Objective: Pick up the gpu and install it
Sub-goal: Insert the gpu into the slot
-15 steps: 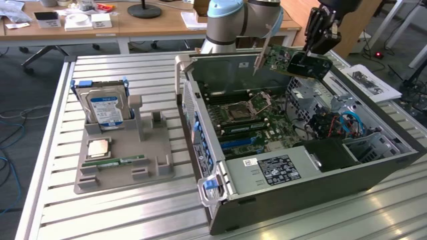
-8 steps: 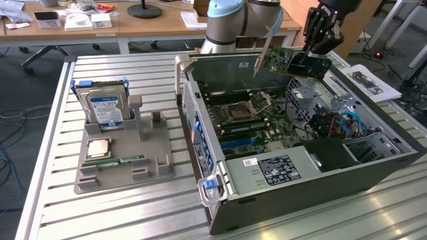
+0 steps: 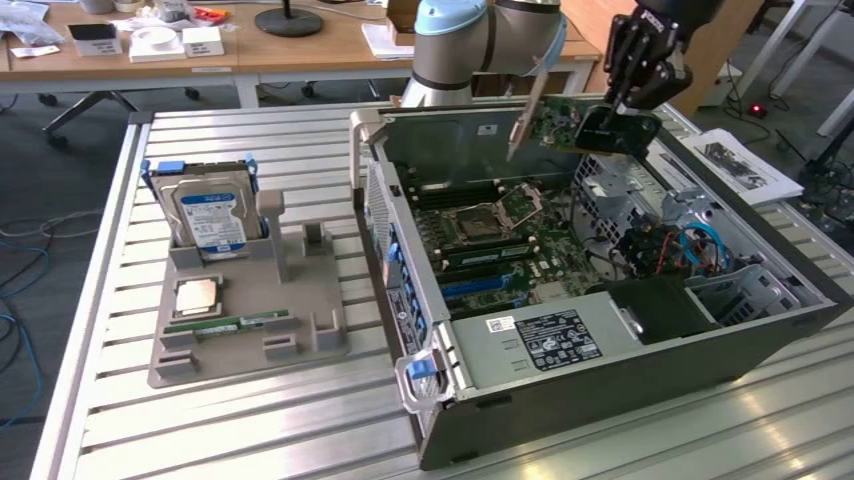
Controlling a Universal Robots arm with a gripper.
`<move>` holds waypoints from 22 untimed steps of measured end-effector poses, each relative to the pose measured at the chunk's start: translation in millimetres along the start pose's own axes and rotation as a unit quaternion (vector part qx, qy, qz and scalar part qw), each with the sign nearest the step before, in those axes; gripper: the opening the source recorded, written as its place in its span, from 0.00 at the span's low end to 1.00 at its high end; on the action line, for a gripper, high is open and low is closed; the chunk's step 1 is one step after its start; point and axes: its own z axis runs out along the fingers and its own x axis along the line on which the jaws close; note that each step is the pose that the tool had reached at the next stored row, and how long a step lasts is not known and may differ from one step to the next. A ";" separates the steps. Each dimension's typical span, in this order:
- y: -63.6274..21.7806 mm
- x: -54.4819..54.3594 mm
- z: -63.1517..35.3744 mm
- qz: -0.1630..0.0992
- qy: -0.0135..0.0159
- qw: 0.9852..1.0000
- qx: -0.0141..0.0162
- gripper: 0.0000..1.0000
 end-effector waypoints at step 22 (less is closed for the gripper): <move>0.9 -0.8 0.7 -0.059 0.002 0.998 0.000 0.27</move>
